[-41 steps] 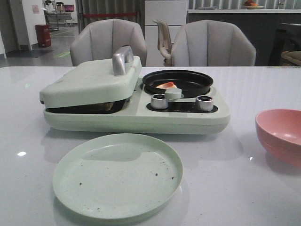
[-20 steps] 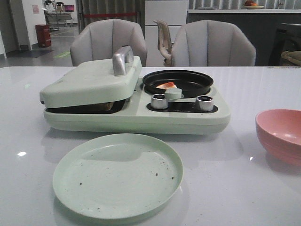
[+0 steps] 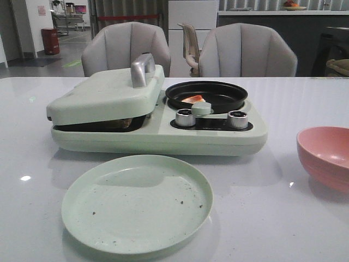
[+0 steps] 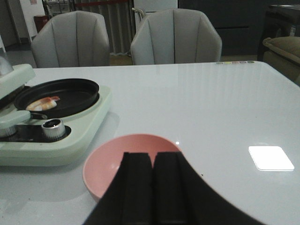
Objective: Make breakfast with bread and shrimp
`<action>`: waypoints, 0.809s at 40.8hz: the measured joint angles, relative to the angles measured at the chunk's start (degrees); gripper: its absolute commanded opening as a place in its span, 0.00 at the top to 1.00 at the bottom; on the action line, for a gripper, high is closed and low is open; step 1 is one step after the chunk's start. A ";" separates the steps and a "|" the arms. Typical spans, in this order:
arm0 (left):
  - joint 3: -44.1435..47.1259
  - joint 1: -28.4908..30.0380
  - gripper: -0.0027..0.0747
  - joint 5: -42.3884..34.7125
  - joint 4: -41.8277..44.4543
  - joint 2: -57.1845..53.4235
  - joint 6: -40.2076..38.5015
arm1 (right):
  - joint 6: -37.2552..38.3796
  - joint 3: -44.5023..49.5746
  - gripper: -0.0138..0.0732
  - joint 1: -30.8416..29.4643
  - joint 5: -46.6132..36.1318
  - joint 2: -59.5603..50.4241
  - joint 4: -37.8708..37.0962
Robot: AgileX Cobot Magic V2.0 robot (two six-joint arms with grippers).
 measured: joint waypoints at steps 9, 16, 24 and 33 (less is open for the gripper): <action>0.00 0.00 0.84 -0.10 0.00 0.00 0.00 | 0.00 0.00 0.79 1.09 -1.53 0.00 0.09; 0.00 0.00 0.84 -0.10 0.00 0.00 0.00 | 0.00 0.00 0.79 2.20 -1.61 0.00 0.09; 0.00 0.00 0.84 -0.10 0.00 0.00 0.00 | 0.00 0.00 0.79 2.20 -1.75 0.00 0.09; 0.00 0.00 0.84 -0.10 0.00 0.00 0.00 | 0.00 0.00 0.79 2.20 -2.30 0.00 0.09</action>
